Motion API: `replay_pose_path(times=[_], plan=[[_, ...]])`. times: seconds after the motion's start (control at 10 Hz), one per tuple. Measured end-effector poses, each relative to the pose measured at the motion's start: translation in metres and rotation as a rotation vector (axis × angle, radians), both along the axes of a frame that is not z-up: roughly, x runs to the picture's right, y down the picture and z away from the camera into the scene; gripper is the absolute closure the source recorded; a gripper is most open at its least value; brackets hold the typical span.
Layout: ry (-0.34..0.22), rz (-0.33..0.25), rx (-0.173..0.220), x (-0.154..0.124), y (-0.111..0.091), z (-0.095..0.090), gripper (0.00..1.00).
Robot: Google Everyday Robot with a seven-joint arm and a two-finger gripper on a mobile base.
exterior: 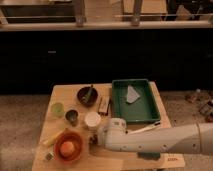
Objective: Place grapes in metal cup
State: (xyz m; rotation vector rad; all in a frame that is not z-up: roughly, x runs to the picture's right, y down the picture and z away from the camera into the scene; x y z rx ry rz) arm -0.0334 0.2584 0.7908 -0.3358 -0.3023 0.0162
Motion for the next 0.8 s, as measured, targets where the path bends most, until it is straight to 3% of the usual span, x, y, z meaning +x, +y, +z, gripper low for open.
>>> replay_pose_path(times=[0.2, 0.5, 0.8], plan=[[0.022, 0.001, -0.004, 0.008, -0.005, -0.006, 1.0], [0.05, -0.012, -0.01, 0.023, -0.026, -0.031, 1.0], [0.042, -0.033, 0.004, 0.029, -0.046, -0.048, 1.0]])
